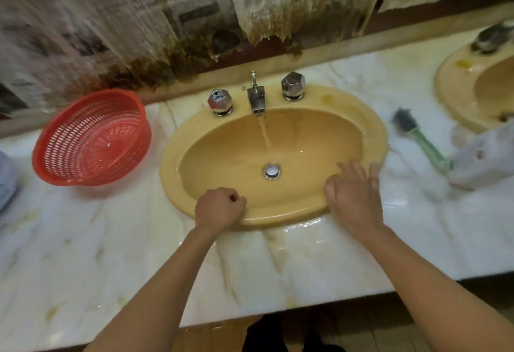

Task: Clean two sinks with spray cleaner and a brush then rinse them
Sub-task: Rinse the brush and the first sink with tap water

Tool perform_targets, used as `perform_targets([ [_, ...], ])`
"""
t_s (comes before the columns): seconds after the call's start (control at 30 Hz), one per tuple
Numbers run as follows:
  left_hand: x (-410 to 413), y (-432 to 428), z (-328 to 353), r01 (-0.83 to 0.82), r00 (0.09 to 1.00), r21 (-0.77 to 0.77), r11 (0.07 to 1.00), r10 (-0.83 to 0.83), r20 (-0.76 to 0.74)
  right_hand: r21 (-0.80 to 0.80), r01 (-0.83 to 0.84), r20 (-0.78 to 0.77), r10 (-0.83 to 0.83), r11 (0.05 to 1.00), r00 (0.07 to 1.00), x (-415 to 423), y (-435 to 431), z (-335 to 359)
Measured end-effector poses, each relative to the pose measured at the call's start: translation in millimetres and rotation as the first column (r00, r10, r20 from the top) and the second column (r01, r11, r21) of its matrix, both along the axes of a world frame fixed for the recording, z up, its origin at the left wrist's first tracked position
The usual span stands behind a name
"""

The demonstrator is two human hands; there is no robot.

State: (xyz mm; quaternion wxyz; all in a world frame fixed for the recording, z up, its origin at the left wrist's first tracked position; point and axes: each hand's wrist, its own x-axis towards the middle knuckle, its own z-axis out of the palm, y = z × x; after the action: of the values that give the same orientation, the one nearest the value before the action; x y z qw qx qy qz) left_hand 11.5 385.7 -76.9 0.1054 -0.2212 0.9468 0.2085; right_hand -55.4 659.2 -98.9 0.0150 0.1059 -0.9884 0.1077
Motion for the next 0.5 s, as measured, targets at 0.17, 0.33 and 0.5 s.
perform_targets([
  [0.17, -82.9, 24.4, 25.4, -0.449, 0.808, 0.893, -0.027, 0.415, 0.418, -0.186, 0.405, 0.179, -0.375, 0.895, 0.91, -2.6, -35.0, 6.2],
  [0.33, -138.5, 29.3, 14.3, -0.336, 0.598, 0.805, -0.489, 0.549, 0.584, -0.303, 0.583, 0.231, -0.535, 0.754, 0.812, 8.7, -62.3, 6.9],
  [0.5, -159.2, 19.4, 3.1, -0.303, 0.588, 0.759, -0.576, 0.515, 0.625, -0.277, 0.594, 0.165, -0.572, 0.755, 0.804, 8.3, -65.4, -0.3],
])
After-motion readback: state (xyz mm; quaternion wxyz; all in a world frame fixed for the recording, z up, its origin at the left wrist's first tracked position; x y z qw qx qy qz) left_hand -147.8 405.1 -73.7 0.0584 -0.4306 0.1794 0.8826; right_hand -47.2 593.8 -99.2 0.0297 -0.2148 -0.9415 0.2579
